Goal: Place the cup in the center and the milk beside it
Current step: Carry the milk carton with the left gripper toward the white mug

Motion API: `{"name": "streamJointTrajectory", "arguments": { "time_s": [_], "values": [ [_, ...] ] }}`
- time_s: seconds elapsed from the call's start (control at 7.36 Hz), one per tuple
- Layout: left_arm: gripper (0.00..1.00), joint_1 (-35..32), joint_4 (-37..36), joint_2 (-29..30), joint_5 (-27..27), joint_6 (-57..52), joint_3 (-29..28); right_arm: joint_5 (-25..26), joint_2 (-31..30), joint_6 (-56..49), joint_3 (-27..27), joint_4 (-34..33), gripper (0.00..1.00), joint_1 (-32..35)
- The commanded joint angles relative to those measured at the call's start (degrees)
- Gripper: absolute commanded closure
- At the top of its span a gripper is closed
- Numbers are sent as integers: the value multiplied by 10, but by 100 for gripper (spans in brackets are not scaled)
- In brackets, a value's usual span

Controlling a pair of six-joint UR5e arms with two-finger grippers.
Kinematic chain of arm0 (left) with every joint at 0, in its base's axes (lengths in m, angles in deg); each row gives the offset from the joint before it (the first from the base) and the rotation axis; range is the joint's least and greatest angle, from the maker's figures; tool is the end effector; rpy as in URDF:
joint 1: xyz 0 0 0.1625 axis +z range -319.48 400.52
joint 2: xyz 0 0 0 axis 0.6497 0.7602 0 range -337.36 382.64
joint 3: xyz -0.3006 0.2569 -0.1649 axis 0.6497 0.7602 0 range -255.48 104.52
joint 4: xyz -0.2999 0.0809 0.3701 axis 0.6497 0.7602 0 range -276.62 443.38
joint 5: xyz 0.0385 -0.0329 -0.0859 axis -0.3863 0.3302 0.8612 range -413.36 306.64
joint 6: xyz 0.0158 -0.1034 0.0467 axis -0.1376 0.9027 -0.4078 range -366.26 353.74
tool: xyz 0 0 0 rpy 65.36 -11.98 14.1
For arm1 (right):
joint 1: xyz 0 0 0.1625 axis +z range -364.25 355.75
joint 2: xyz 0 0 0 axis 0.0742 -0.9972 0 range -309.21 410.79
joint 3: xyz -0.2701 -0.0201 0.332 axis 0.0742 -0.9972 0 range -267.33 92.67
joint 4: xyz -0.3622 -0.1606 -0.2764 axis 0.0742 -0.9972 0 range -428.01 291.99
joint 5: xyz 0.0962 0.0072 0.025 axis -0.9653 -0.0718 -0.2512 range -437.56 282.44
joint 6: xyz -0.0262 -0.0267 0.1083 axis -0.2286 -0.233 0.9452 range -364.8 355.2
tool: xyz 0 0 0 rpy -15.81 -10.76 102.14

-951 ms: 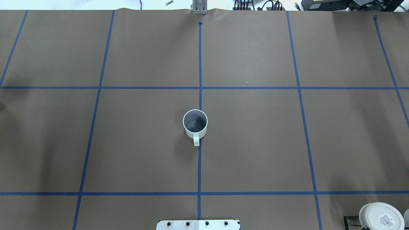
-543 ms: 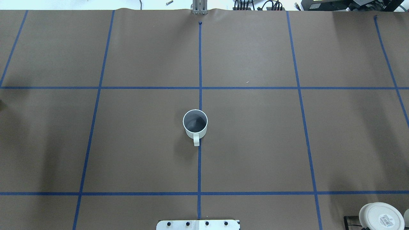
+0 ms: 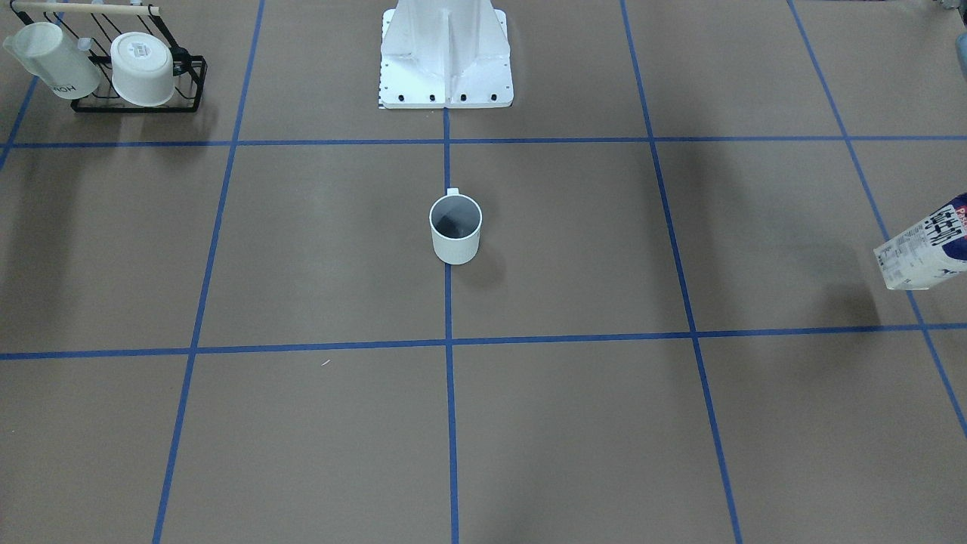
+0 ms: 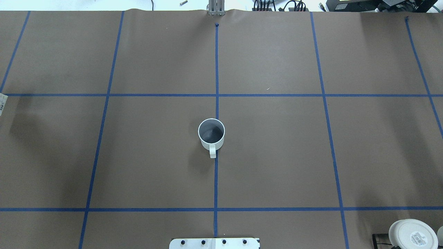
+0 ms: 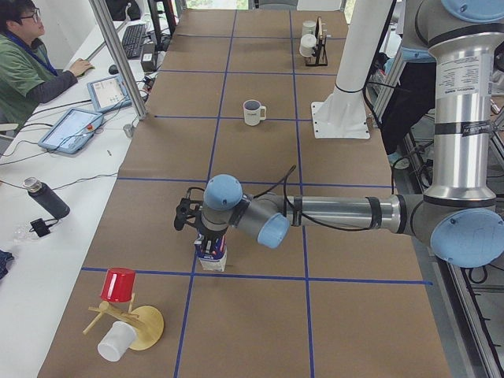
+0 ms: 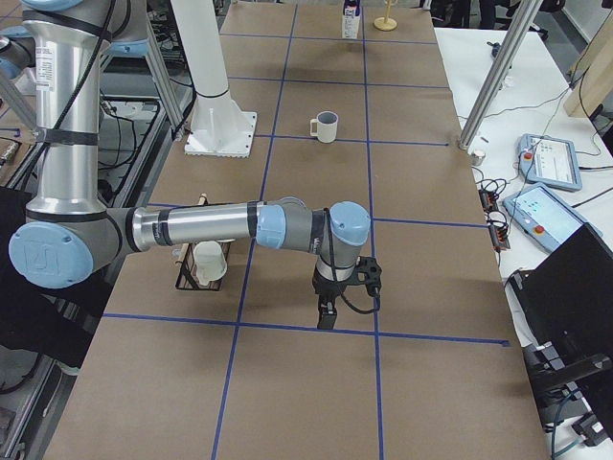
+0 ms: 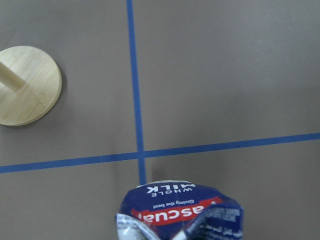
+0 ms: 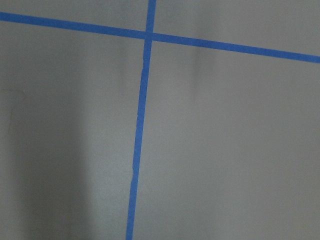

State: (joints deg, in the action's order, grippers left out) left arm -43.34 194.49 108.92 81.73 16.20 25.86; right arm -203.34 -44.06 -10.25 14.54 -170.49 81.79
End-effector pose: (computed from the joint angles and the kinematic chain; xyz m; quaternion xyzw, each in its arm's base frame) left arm 0.0079 -0.5612 0.5514 0.1302 0.4165 -0.0329 0.8992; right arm 0.0306 -0.5183 0.6348 -0.0413 -0.3074 -0.0634 0.9486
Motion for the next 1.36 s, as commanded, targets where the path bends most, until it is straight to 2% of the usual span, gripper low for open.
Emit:
{"name": "streamJointTrajectory", "arguments": {
  "time_s": [0.0, 0.14, 0.27, 0.41, 0.68, 0.81, 1.09, 1.22],
  "values": [
    [100, 66, -75, 14, -38, 127, 116, 0, -2, 0, 0, 0, 0, 0],
    [100, 128, -91, 40, -57, 216, 145, 0, -4, 0, 0, 0, 0, 0],
    [100, 185, -134, 96, -82, 294, 168, 0, -4, 0, 0, 0, 0, 0],
    [100, 234, -218, 161, -106, 336, 187, 0, -5, 0, 0, -1, 0, 0],
    [100, 348, -382, 305, -197, 420, 193, 0, -5, 0, 0, 0, 0, 0],
    [100, 395, -418, 352, -225, 453, 187, -1, -5, 0, 0, 0, 0, 0],
    [100, 445, -417, 423, -258, 480, 123, -1, -5, 1, -1, 0, 0, 0],
    [100, 457, -414, 424, -268, 477, 110, -1, -5, 1, -1, 0, 0, 0]
  ]
}}
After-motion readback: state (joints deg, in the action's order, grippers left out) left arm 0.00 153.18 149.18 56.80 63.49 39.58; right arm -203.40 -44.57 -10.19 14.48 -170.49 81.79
